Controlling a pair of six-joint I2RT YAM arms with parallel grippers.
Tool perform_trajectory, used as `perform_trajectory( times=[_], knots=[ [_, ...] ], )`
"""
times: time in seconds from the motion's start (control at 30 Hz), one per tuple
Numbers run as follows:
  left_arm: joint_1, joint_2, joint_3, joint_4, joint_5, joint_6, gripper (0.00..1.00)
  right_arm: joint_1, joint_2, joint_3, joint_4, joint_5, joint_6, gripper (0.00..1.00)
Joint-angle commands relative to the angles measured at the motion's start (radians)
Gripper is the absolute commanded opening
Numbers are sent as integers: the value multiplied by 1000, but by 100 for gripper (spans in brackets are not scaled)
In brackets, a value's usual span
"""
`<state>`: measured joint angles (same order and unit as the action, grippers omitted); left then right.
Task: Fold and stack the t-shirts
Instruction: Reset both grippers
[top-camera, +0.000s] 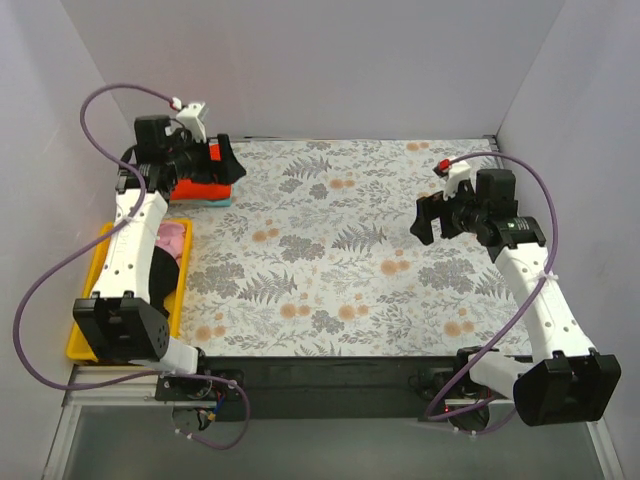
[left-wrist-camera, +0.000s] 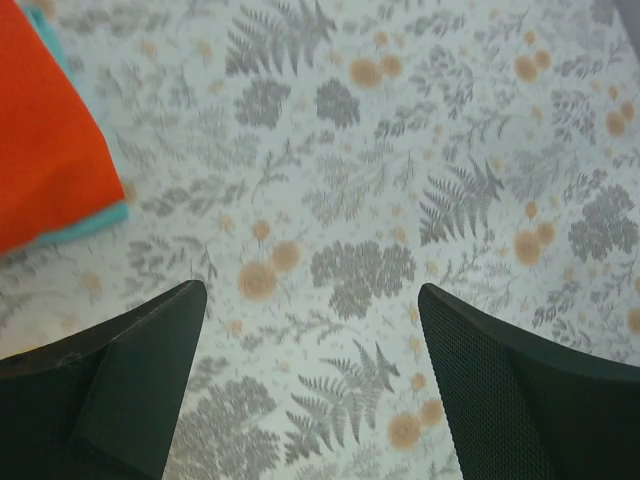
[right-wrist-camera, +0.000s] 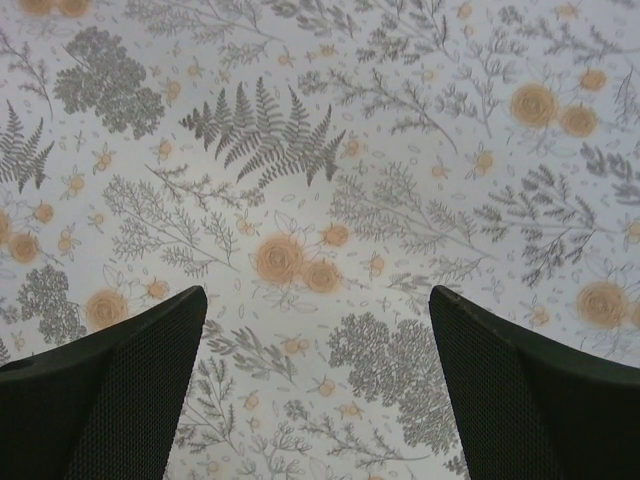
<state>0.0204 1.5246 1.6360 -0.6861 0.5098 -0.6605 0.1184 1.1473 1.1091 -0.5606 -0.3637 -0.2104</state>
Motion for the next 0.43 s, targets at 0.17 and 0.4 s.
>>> perform_trajectory(
  times=[0.17, 0.4],
  knots=[
    [3, -305, -436, 10, -94, 10, 87, -78, -113, -172, -16, -9, 85, 98],
    [3, -363, -519, 25, -166, -31, 88, -154, -130, -196, -9, -95, 100, 98]
  ],
)
